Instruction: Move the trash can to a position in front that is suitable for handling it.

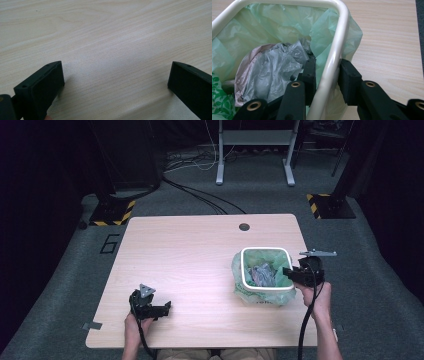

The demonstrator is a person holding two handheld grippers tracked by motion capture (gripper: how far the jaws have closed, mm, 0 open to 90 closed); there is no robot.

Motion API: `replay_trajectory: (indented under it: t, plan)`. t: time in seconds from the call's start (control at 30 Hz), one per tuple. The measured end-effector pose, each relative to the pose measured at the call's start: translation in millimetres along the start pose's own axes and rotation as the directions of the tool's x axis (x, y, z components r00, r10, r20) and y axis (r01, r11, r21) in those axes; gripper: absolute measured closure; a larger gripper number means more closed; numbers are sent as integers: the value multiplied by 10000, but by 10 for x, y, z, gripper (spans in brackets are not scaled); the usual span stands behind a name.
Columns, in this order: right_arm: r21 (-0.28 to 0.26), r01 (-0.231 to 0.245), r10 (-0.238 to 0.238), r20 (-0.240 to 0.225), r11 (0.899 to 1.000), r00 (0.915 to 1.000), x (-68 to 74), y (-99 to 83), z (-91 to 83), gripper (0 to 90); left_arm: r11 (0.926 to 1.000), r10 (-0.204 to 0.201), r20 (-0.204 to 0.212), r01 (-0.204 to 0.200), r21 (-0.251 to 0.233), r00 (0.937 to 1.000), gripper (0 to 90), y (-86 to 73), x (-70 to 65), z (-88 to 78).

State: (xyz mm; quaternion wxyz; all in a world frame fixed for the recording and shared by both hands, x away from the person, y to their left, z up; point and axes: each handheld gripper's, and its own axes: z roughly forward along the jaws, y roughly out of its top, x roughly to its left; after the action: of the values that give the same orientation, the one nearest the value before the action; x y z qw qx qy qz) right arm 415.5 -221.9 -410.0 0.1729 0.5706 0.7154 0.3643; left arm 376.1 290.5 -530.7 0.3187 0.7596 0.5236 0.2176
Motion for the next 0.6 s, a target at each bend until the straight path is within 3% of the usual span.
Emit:
replay_trajectory:
  t: [0.6]
  plan:
    - [6, -111, 111, -55, 9999, 9999, 93, 99, 128, 687, 10000, 4, -17, -4, 0, 10000, 2, 0, 0, -1]
